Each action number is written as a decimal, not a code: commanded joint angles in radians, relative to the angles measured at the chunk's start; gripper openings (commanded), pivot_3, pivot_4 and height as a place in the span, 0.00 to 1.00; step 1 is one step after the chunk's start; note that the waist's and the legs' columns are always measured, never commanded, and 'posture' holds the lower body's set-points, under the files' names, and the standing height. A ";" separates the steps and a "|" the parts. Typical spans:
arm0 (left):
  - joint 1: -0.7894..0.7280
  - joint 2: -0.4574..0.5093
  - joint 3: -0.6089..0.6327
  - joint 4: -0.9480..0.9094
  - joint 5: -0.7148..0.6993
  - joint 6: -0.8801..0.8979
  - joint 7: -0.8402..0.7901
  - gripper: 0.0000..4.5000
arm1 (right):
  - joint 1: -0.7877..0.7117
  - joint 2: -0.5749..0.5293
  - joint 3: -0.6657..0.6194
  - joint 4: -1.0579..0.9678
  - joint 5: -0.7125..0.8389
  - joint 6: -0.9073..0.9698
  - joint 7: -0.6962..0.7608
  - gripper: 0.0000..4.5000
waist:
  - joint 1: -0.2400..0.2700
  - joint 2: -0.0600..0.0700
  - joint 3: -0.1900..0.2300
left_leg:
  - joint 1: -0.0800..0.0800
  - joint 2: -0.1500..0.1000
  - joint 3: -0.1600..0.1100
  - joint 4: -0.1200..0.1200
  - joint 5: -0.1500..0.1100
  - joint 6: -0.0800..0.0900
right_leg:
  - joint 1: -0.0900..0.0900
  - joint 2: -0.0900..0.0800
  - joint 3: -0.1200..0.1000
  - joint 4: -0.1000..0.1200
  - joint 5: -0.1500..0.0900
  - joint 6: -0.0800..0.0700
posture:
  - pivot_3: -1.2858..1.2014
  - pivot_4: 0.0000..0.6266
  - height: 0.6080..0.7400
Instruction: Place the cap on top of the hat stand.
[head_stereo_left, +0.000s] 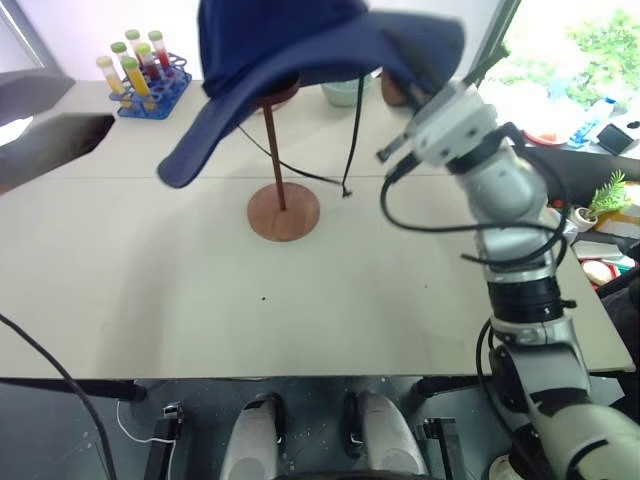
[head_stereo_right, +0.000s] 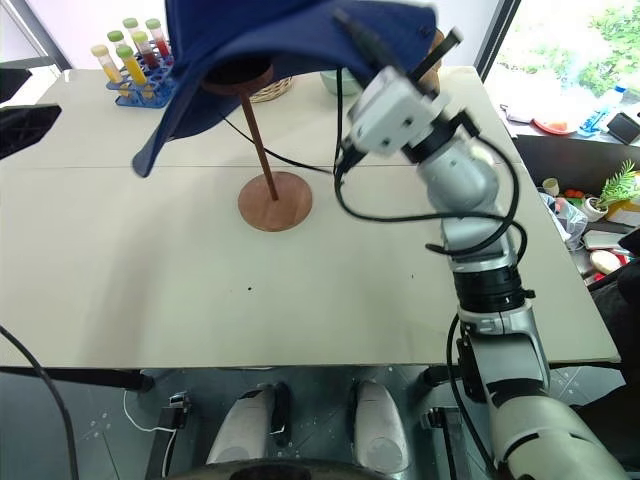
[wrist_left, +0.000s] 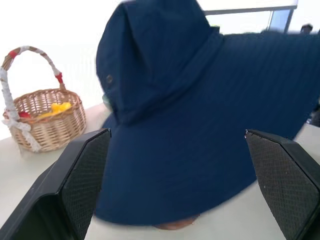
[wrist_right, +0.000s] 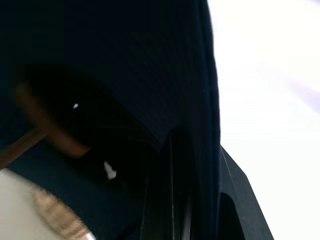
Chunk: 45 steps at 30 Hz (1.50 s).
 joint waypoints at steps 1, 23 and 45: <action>-0.033 0.027 -0.013 0.013 0.006 -0.027 -0.011 1.00 | 0.009 -0.003 0.025 0.017 -0.047 -0.061 -0.027 0.01 | 0.000 0.000 0.000 | 0.000 0.000 0.000 0.000 0.000 0.000 | 0.000 0.000 0.000 0.000 0.000 0.000 | 0.52 0.24 1.00; 0.024 0.045 0.056 0.009 -0.002 0.021 -0.008 1.00 | 0.222 -0.079 0.181 0.280 -0.650 -0.300 -0.613 0.01 | 0.000 -0.001 0.000 | 0.001 0.000 -0.001 0.000 0.002 -0.003 | 0.001 0.000 0.000 0.000 0.000 0.000 | 0.52 0.24 1.00; 0.214 0.037 0.143 -0.054 0.025 0.030 -0.056 1.00 | 0.227 -0.156 0.188 0.230 -0.395 -0.335 -0.368 0.87 | 0.001 -0.001 -0.001 | 0.001 0.000 -0.002 0.000 0.002 -0.003 | 0.002 0.000 0.000 0.000 0.000 0.000 | 0.52 0.24 1.00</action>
